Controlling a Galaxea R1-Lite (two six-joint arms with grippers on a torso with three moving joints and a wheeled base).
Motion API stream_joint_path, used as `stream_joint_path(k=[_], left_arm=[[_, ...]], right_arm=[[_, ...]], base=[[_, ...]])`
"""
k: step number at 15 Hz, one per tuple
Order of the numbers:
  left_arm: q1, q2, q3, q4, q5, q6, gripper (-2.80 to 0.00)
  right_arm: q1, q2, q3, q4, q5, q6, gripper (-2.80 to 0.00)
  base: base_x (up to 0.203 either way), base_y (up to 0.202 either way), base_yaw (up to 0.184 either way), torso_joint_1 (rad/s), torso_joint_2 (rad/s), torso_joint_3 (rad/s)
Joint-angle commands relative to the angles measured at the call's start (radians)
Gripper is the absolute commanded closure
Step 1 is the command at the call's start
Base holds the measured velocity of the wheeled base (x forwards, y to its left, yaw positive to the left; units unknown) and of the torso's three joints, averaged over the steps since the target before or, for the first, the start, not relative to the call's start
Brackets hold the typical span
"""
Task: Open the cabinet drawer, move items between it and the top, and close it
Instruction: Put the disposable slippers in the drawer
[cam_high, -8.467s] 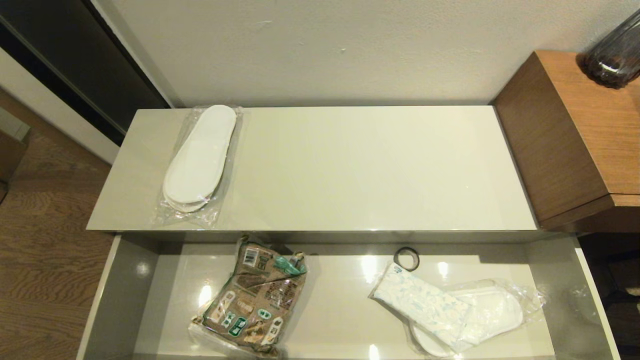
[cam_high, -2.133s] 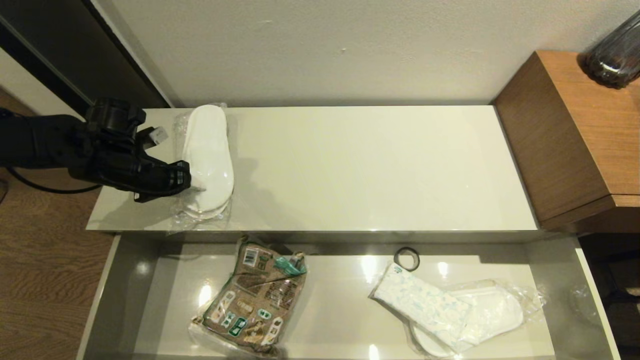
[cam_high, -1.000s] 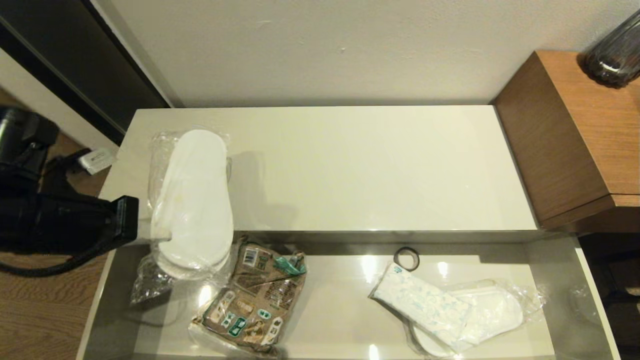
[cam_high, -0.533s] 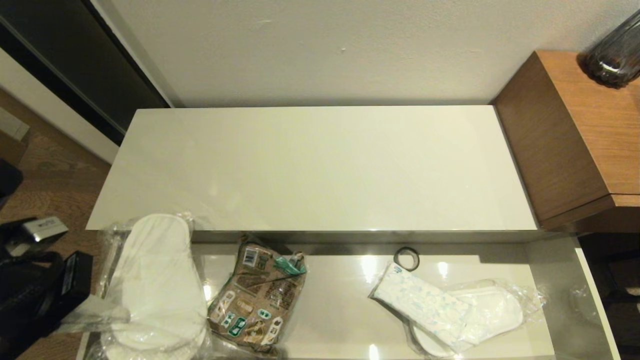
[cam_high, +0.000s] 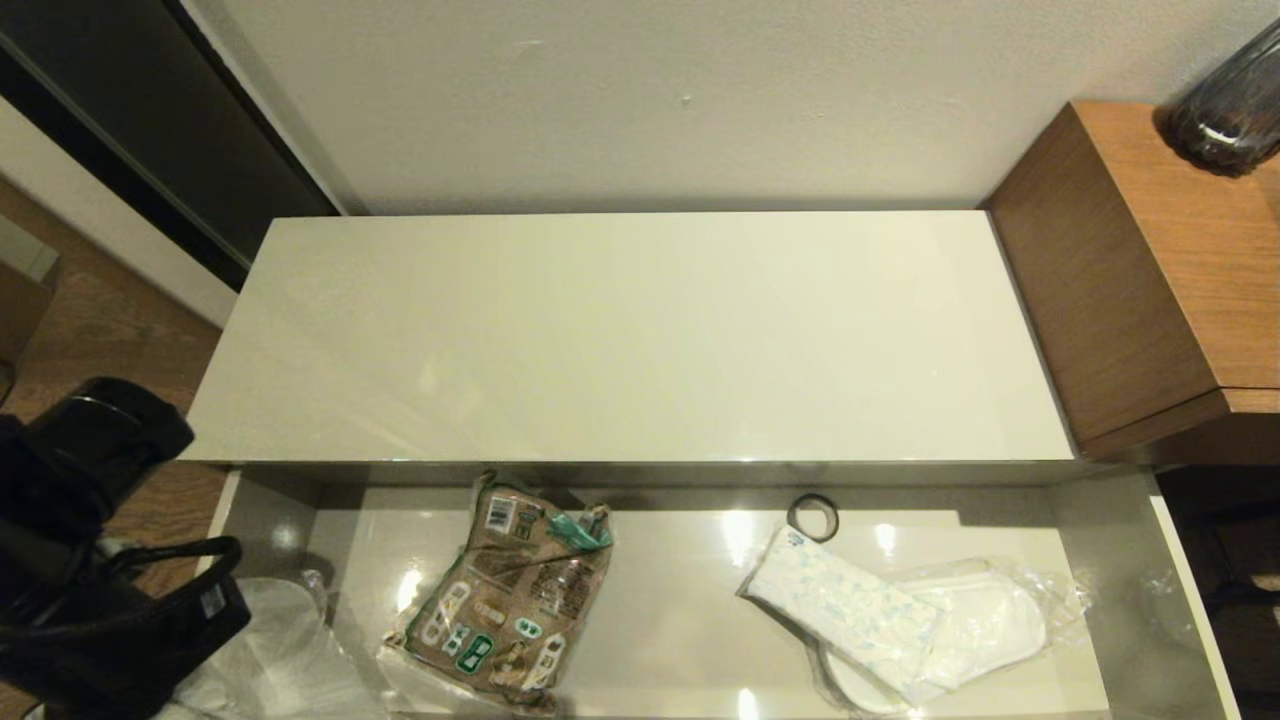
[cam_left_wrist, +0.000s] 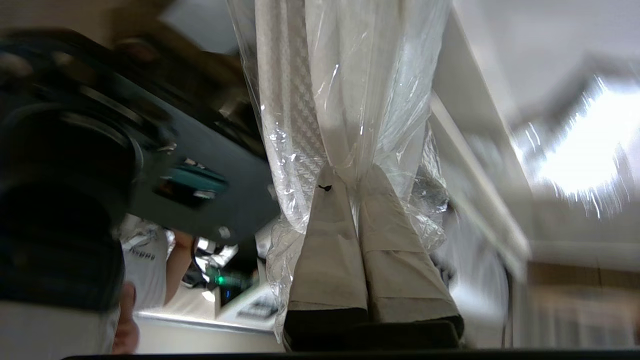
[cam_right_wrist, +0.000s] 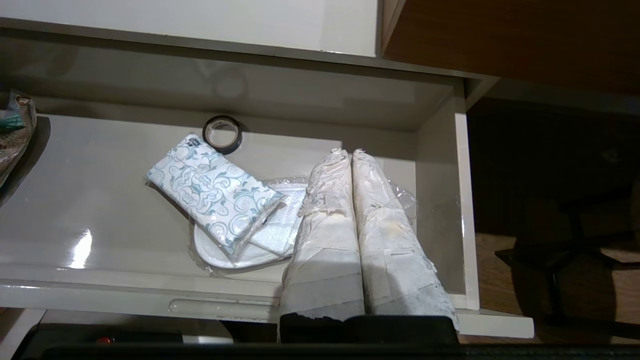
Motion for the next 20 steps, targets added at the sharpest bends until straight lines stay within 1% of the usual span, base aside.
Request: stream_joint_path(k=[1,3,5,6,7,9,10,12,13,15,16,18,20], left_arm=[[-0.022,0.141,0.007,-0.056,0.089,-0.054,0.0],[-0.067,0.201,-0.023,-0.087,0.164,-0.086,0.0],[-0.108,0.26,-0.095,-0.102,0.211,-0.142,0.0],[-0.127,0.282,-0.136,-0.1,0.222,-0.165,0.0],[-0.147,0.304,-0.202,-0.093,0.225,-0.179,0.0],[-0.178,0.352,-0.286,-0.067,0.223,-0.19,0.0],[-0.184,0.379,-0.316,-0.049,0.222,-0.191,0.0],[-0.188,0.387,-0.315,-0.038,0.219,-0.192,0.0],[-0.189,0.386,-0.314,-0.038,0.219,-0.192,-2.8],[-0.198,0.384,-0.324,-0.039,0.214,-0.195,-2.8],[-0.199,0.379,-0.337,-0.037,0.199,-0.213,-2.8],[-0.199,0.379,-0.338,-0.037,0.197,-0.213,-2.8],[-0.199,0.314,-0.339,-0.036,0.167,-0.211,-2.8]], right_arm=[[0.0,0.0,0.0,-0.001,0.001,-0.001,0.0],[0.0,0.0,0.0,-0.001,0.001,-0.001,0.0],[0.0,0.0,0.0,-0.001,0.001,-0.001,0.0],[0.0,0.0,0.0,-0.001,0.001,-0.001,0.0],[0.0,0.0,0.0,-0.001,0.001,-0.001,0.0],[0.0,0.0,0.0,-0.001,0.001,-0.001,0.0],[0.0,0.0,0.0,-0.001,0.001,-0.001,0.0],[0.0,0.0,0.0,-0.001,0.001,-0.001,0.0],[0.0,0.0,0.0,-0.001,0.001,-0.001,0.0],[0.0,0.0,0.0,-0.001,0.001,-0.001,0.0],[0.0,0.0,0.0,-0.001,0.001,-0.001,0.0],[0.0,0.0,0.0,-0.001,0.001,-0.001,0.0],[0.0,0.0,0.0,-0.001,0.001,-0.001,0.0]], base=[[0.0,0.0,0.0,0.0,0.0,0.0],[0.0,0.0,0.0,0.0,0.0,0.0],[0.0,0.0,0.0,0.0,0.0,0.0],[0.0,0.0,0.0,0.0,0.0,0.0],[0.0,0.0,0.0,0.0,0.0,0.0],[0.0,0.0,0.0,0.0,0.0,0.0],[0.0,0.0,0.0,0.0,0.0,0.0],[0.0,0.0,0.0,0.0,0.0,0.0],[0.0,0.0,0.0,0.0,0.0,0.0],[0.0,0.0,0.0,0.0,0.0,0.0],[0.0,0.0,0.0,0.0,0.0,0.0],[0.0,0.0,0.0,0.0,0.0,0.0],[0.0,0.0,0.0,0.0,0.0,0.0]])
